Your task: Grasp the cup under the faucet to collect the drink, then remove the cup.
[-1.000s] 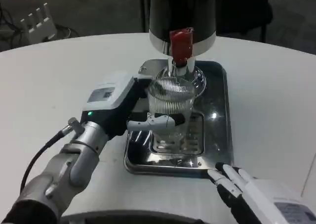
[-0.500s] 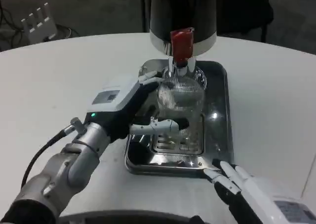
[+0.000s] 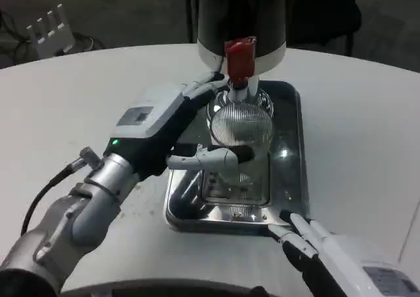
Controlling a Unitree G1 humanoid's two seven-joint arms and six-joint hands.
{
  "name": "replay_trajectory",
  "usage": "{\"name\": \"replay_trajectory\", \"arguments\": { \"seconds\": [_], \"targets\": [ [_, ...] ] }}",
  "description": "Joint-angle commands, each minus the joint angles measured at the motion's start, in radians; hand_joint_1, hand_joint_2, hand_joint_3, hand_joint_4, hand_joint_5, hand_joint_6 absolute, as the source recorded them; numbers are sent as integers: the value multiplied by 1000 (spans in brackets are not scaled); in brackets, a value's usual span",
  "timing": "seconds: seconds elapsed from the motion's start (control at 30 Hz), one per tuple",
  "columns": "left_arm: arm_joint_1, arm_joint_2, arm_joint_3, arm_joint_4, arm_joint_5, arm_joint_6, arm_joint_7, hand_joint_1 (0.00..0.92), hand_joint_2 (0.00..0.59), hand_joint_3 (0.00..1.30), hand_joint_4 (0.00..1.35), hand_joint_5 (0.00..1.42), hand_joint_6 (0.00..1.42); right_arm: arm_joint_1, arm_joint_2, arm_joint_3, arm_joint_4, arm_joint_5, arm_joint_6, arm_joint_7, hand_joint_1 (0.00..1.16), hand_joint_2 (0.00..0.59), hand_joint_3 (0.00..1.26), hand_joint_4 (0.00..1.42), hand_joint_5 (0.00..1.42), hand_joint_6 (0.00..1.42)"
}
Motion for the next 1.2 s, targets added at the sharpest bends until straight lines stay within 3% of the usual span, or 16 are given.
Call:
{"name": "replay_trajectory", "arguments": {
  "seconds": [0.03, 0.17, 0.37, 0.63, 0.8, 0.93, 1.2],
  "targets": [
    [102, 60, 60, -113, -39, -29, -18, 148, 53, 268, 0, 124, 279, 4, 15, 11, 5, 10, 4, -17, 354, 470, 147, 0, 14, 47],
    [183, 92, 115, -224, -80, -35, -37, 131, 56, 288, 25, 171, 308, -1, 17, 13, 4, 14, 11, -13, 354, 470, 152, 0, 14, 47],
    [282, 95, 214, -365, -186, -24, -78, 48, 85, 228, 40, 223, 415, -11, 33, 34, -4, 14, 20, -27, 363, 463, 156, 0, 15, 60],
    [338, 99, 322, -563, -404, 45, -242, 0, 93, 218, 112, 246, 356, -55, 32, 50, 19, 35, 68, -9, 379, 469, 156, 1, 38, 84],
    [287, 101, 332, -625, -602, 213, -447, 0, 87, 188, 76, 186, 307, -63, 21, 59, 26, 39, 81, -16, 386, 470, 156, 1, 49, 103],
    [231, 97, 330, -636, -676, 321, -554, 0, 103, 189, 64, 173, 278, -74, 12, 54, 30, 44, 90, -16, 388, 470, 156, 7, 50, 105],
    [129, 78, 310, -618, -652, 366, -640, 0, 115, 207, 108, 209, 278, -78, 5, 54, 40, 48, 96, -28, 391, 470, 156, 11, 50, 108]
  ]
}}
